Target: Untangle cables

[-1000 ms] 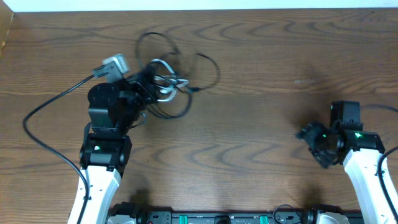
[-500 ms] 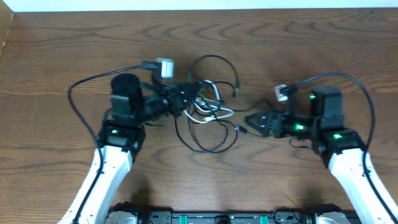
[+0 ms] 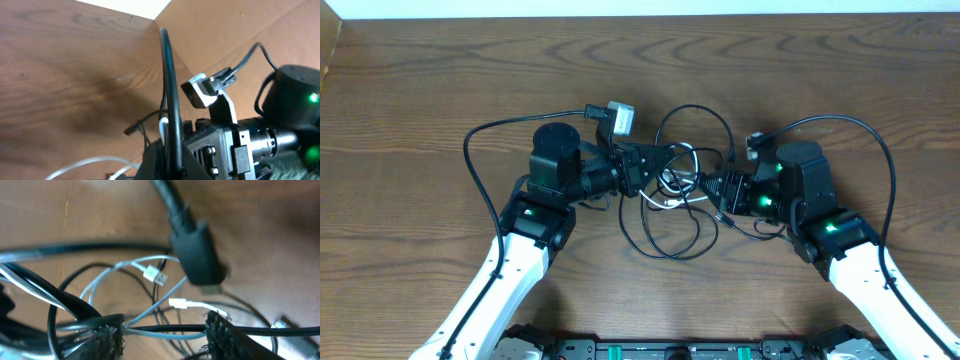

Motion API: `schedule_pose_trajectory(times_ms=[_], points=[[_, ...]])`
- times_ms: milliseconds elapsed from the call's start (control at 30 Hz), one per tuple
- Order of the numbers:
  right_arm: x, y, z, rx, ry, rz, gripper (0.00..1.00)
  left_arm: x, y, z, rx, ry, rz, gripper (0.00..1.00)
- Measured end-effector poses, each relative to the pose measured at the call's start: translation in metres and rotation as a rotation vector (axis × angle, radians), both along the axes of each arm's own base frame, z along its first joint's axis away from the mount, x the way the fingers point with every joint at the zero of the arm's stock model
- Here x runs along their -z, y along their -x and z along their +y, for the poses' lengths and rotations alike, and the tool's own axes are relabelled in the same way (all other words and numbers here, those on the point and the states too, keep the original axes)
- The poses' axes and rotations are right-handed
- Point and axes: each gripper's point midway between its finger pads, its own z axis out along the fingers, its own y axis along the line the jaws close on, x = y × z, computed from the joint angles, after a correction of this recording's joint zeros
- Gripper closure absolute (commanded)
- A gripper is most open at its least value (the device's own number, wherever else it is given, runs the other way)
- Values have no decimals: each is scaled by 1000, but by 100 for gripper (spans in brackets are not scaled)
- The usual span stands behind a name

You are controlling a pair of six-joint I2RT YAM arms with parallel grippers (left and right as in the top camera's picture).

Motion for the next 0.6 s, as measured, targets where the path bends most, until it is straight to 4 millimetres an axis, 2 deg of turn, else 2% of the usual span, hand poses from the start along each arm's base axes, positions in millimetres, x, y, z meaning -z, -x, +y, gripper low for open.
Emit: schedule_pose_trajectory(times_ms=[167, 433, 600], points=[[-15, -13, 2, 29, -35, -70, 45, -7, -7, 2, -64, 57, 102, 92], [-22, -20, 3, 44, -53, -105, 43, -8, -11, 4, -139, 144, 281, 92], [-41, -28, 9, 34, -102, -198, 32, -9, -14, 6, -174, 185, 358, 92]])
